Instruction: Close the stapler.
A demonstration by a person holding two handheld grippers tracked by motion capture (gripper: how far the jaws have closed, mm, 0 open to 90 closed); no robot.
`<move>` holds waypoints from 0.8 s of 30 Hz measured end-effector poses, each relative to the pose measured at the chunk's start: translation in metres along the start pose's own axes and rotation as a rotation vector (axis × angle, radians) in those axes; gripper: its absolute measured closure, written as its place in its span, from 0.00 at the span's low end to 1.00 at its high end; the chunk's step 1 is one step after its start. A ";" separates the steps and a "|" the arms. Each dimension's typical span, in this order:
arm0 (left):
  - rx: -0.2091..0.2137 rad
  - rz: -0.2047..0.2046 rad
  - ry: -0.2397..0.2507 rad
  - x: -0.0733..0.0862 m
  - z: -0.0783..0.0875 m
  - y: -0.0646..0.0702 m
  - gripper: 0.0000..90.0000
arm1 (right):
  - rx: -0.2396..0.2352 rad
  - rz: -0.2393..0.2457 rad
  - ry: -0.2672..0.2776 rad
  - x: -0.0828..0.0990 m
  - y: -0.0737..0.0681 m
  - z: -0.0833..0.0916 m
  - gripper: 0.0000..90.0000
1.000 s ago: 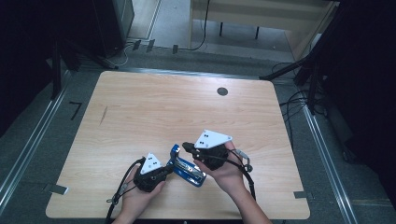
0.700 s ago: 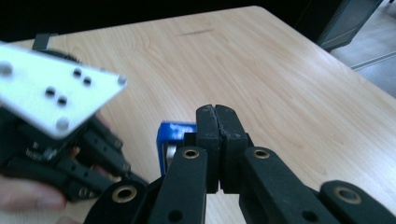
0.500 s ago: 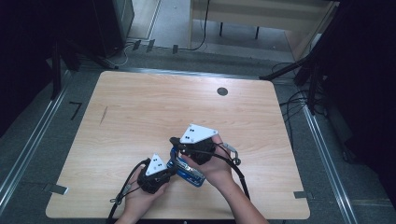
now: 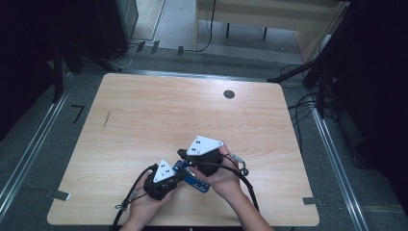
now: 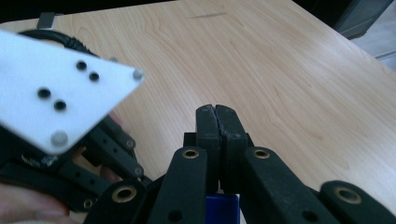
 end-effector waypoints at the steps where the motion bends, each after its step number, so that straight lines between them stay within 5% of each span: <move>1: 0.001 0.000 0.001 0.000 0.000 0.000 1.00 | 0.002 -0.008 0.000 0.004 0.000 0.002 1.00; 24: 0.009 -0.006 0.000 0.000 0.000 0.000 0.98 | 0.006 -0.091 -0.009 0.057 -0.002 0.016 1.00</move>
Point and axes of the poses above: each handheld gripper's, and its own axes: z roughly backward along the jaws, x roughly out of its underside, y roughly to its right, the point moved 10 cm from there along -z, roughly forward along the jaws, and after that the axes turned 15 degrees about -x, right-handed, at the moved point
